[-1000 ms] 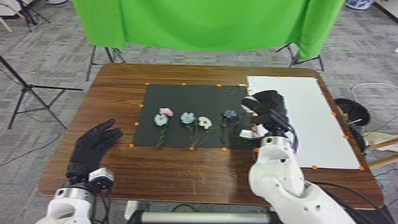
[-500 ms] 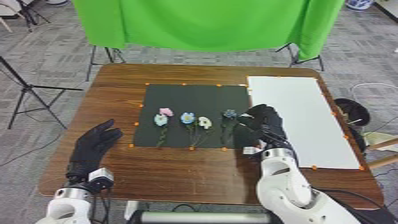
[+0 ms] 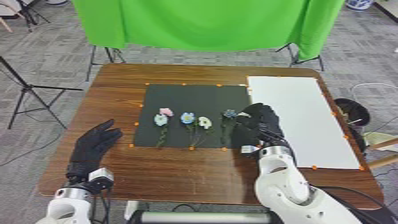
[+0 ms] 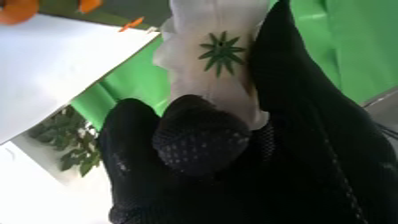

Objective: Arrange flowers

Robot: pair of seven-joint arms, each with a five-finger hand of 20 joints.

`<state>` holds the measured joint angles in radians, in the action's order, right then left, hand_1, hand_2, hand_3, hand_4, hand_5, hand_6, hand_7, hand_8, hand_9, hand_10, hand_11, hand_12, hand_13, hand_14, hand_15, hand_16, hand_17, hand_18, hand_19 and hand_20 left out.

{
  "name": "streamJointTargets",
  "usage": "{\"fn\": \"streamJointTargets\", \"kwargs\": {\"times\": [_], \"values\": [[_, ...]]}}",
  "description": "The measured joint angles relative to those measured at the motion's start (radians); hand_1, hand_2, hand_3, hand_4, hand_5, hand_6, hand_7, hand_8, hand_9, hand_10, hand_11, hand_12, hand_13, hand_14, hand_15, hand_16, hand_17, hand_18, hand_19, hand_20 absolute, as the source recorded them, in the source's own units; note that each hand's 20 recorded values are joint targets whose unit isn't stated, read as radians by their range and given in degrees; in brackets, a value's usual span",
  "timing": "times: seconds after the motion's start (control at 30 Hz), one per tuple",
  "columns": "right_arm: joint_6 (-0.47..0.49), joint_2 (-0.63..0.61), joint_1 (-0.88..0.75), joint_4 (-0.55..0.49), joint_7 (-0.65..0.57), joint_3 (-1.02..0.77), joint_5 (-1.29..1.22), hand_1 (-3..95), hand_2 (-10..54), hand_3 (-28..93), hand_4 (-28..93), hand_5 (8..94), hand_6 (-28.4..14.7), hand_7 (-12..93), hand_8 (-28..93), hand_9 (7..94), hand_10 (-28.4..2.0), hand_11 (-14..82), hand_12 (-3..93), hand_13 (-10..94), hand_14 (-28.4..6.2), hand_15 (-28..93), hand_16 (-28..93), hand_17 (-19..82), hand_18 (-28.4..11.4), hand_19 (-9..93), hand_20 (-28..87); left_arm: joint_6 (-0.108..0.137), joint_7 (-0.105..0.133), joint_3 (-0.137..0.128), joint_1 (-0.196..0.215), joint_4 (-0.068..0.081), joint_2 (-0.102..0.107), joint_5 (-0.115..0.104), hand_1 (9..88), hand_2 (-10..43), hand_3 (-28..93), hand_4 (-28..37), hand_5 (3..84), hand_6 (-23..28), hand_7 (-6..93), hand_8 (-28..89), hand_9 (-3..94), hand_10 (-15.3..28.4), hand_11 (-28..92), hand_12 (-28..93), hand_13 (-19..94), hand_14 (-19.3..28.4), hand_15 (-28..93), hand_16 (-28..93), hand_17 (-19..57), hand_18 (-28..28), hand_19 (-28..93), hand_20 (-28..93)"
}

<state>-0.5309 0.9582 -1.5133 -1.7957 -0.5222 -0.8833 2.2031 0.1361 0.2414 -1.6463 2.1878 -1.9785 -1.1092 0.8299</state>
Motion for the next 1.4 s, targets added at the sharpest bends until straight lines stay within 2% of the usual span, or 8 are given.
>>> {"fn": "streamJointTargets", "kwargs": {"times": [0.2,0.43,0.63,0.73,0.87,1.03,1.4], "values": [[0.007,-0.003,0.002,0.008,0.011,-0.002,-0.011,50.6,-8.0,66,-18,70.3,3.2,18,-3,65.9,-7.6,8.8,8.8,92,-1.7,65,27,68,-13.6,93,56,0.0,-0.002,-0.001,-0.001,0.0,0.0,0.0,24.3,-7.0,73,-23.9,49.1,0.4,17.2,-8,49.7,12.3,21,14,37,16.6,22,2,3.8,13.2,11,18],[0.022,-0.014,-0.009,0.005,0.022,-0.015,-0.017,49.6,-9.0,66,-18,69.7,4.3,19,-3,60.3,-9.4,7.8,8.8,91,-1.6,66,27,66,-13.6,93,56,-0.002,-0.003,-0.002,-0.001,0.0,0.001,0.0,24.7,-7.6,72,-23.5,49.0,0.4,17.2,-8,49.6,12.4,21,14,37,16.4,22,2,3.8,13.3,11,18],[0.035,-0.021,-0.017,-0.001,0.034,-0.024,-0.023,44.0,-9.5,71,-18,64.2,5.2,20,-6,56.5,-10.4,7.2,8.6,90,-1.7,66,27,66,-13.3,93,56,-0.004,-0.004,-0.003,0.0,0.001,0.001,0.001,25.2,-7.9,72,-23.2,49.0,0.5,17.3,-8,49.6,12.3,21,14,37,16.4,22,2,3.8,13.2,11,18],[0.046,-0.023,-0.018,-0.004,0.038,-0.027,-0.026,39.2,-9.5,73,-17,58.8,5.5,19,-13,52.9,-11.1,6.5,8.5,89,-2.0,66,27,65,-13.5,93,55,-0.006,-0.005,-0.004,0.0,0.001,0.001,0.001,25.2,-7.9,72,-23.2,49.0,0.5,17.2,-8,49.5,12.2,21,14,37,16.5,21,2,3.8,13.2,11,18],[0.112,-0.024,-0.029,-0.017,0.057,-0.052,-0.048,35.6,-9.5,73,-17,50.2,4.9,18,-13,47.4,-11.8,5.5,8.3,86,-2.6,67,26,62,-14.1,93,54,-0.01,-0.007,-0.006,0.0,0.001,0.0,0.001,25.4,-7.8,72,-23.1,48.8,0.4,17.2,-8,49.1,12.2,21,14,36,16.5,21,2,3.7,13.2,11,18],[0.259,-0.027,-0.041,-0.04,0.082,-0.096,-0.085,31.9,-9.5,73,-16,46.3,4.4,16,-13,45.1,-12.4,5.1,8.4,85,-2.8,67,26,61,-14.4,93,53,-0.016,-0.012,-0.009,0.0,0.001,0.0,0.002,25.4,-7.7,71,-22.9,48.7,0.4,17.2,-8,48.9,12.3,21,14,36,16.6,21,2,3.6,13.3,11,18],[0.253,-0.044,-0.05,-0.054,0.075,-0.097,-0.089,25.8,-9.5,70,-14,41.4,3.8,14,-11,42.1,-13.0,4.4,8.5,85,-3.6,68,26,61,-15.5,93,54,-0.023,-0.017,-0.013,0.0,0.0,0.0,0.002,25.3,-8.1,72,-22.9,48.6,0.2,17.3,-8,48.8,12.3,21,14,36,16.6,21,2,3.5,13.3,11,18]]}}
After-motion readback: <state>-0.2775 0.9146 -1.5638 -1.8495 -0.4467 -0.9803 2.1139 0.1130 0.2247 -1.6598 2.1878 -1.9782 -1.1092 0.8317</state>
